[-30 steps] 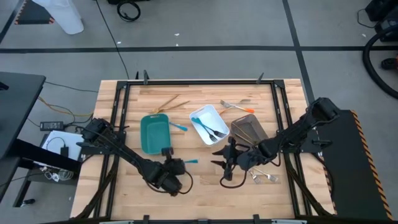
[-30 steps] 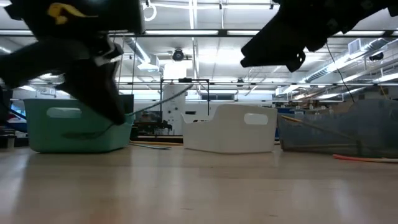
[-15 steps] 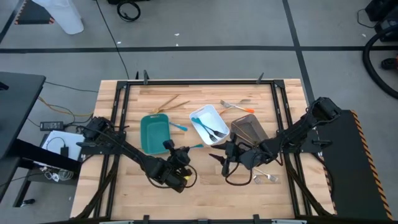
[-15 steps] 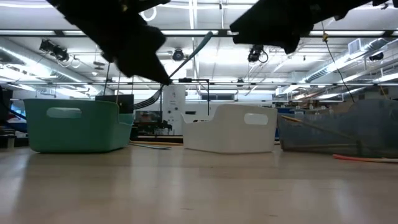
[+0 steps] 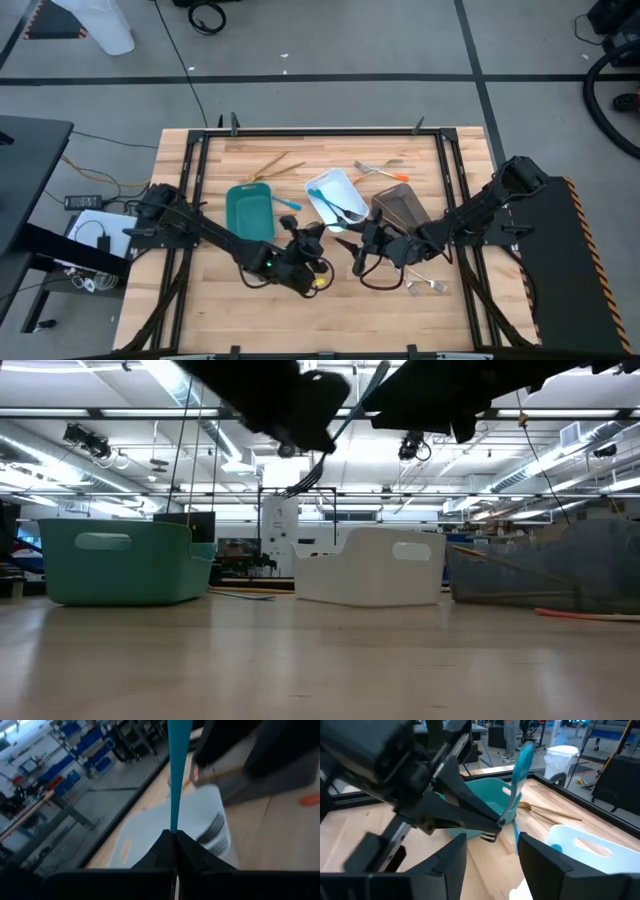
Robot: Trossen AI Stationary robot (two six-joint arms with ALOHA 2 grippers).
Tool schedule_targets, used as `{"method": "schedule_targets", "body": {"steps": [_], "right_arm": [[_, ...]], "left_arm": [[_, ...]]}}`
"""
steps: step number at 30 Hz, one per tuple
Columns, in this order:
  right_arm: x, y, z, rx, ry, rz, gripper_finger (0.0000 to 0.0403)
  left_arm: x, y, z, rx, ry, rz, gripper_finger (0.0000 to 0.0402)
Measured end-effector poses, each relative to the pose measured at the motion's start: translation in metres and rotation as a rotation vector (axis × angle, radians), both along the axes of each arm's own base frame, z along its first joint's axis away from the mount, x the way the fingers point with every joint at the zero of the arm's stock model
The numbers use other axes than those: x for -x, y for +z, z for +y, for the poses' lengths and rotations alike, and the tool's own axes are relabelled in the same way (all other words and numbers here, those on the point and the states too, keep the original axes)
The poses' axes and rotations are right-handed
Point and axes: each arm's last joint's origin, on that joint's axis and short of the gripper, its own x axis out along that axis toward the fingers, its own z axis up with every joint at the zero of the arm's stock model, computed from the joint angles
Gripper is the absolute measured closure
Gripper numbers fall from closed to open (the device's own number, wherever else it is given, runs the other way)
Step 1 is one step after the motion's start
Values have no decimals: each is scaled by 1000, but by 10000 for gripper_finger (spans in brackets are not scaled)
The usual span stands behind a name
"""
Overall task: Sort silverware by color (type)
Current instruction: Put the blue fork into the white bin
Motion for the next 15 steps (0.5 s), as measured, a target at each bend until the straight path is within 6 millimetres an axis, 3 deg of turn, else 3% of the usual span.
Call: {"method": "schedule_targets", "body": {"steps": [7,15], "right_arm": [[-1,7,-2,73,-77,-42,198],[-1,23,-3,184,-145,-118,202]], "left_arm": [[-16,15,7,-2,-70,-59,389],[-22,26,10,-4,-75,-141,388]]}}
